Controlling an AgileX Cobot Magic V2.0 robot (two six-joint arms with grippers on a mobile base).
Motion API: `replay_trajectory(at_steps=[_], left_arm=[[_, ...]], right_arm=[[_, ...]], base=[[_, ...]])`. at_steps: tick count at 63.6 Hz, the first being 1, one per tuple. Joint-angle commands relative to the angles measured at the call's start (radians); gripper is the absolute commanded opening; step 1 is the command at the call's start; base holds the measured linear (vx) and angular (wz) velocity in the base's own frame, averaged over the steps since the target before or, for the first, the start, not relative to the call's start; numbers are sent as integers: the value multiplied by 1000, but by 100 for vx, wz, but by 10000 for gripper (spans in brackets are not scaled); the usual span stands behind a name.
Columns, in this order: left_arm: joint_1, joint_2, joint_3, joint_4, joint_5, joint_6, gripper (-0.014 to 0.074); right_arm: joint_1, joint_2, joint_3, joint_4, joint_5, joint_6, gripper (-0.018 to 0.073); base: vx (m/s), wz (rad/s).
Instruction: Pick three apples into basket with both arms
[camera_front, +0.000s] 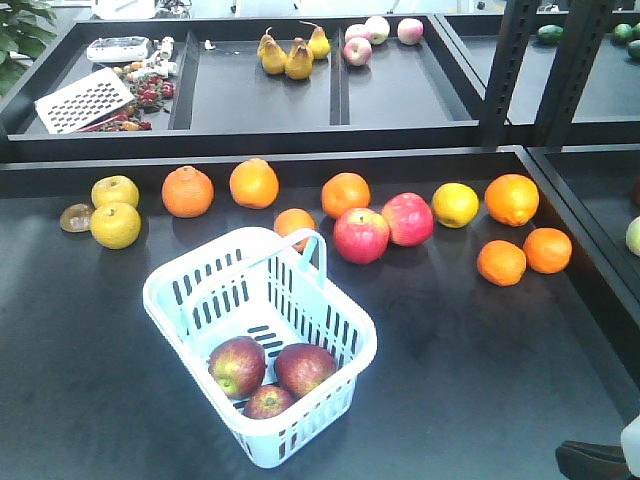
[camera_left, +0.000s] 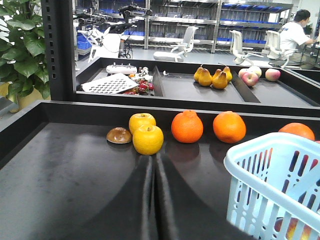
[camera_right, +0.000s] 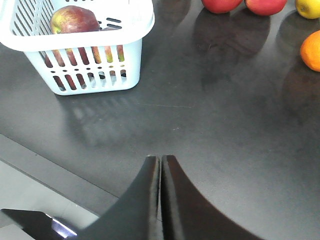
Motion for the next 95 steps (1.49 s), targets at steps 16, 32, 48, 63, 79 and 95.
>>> replay_trajectory(at_steps=[16,32,48,63,79,95], left_arm=[[1,-16,10,-2,-78,-2,-6],[1,-16,10,-2,-78,-2,-6],[1,-16,10,-2,-78,-2,-6],[1,-16,10,-2,-78,-2,-6],[1,-16,10,-2,-78,-2,-6],[1,-16,10,-2,-78,-2,-6]], right_arm=[[-6,1,15,-26,-79,-22,-4],[-7,-89,221,-38,-349,74,-4],[-206,-320,385,-44,-459,264,-4],[-377,-537,392,-98,-461,281,-4],[-405,-534,393,-155,-568,286,-4],[-405,-534,393,-161,-613,291,-4]], base=[[0,0],[0,0],[0,0],[0,0],[0,0],[0,0]])
